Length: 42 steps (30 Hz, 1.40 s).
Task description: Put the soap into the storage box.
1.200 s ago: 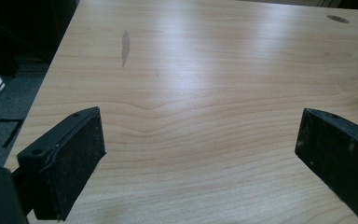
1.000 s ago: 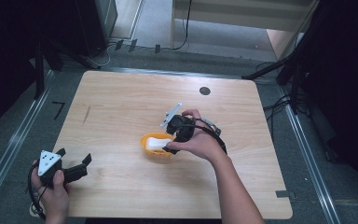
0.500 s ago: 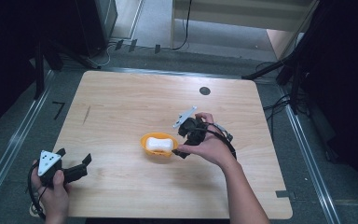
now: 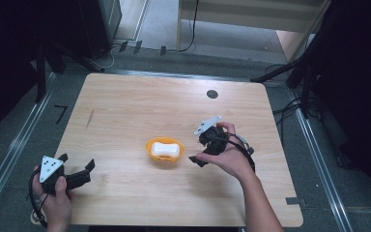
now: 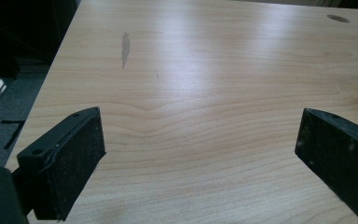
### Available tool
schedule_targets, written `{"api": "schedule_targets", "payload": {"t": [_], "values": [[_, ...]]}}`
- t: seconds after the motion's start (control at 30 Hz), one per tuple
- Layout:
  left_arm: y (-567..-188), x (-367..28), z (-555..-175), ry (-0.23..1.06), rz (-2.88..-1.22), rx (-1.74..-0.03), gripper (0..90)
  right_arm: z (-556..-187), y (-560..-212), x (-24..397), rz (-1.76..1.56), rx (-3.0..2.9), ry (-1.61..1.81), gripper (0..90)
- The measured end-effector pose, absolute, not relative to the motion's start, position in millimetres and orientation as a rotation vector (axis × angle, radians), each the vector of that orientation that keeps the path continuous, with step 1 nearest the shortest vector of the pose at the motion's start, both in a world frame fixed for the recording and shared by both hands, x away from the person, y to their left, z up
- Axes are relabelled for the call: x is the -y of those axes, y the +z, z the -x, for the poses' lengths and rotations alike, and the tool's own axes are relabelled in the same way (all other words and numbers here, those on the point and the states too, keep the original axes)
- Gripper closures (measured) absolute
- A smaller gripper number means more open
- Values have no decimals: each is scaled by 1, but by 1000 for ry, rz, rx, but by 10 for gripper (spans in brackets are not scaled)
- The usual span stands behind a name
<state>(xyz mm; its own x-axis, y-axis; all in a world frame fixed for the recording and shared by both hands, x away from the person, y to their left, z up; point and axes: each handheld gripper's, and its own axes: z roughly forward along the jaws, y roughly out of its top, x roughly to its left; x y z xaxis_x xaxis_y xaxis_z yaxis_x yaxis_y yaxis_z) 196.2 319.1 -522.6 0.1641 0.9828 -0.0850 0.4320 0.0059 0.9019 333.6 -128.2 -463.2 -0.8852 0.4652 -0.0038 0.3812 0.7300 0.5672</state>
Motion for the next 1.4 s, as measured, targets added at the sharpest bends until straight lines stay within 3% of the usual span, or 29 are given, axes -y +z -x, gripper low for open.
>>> {"api": "schedule_targets", "payload": {"t": [1.4], "values": [[-523, -318, -196, 810, -1574, -1393, 18, -288, -502, 243, -990, -2548, 1028, 0]]}}
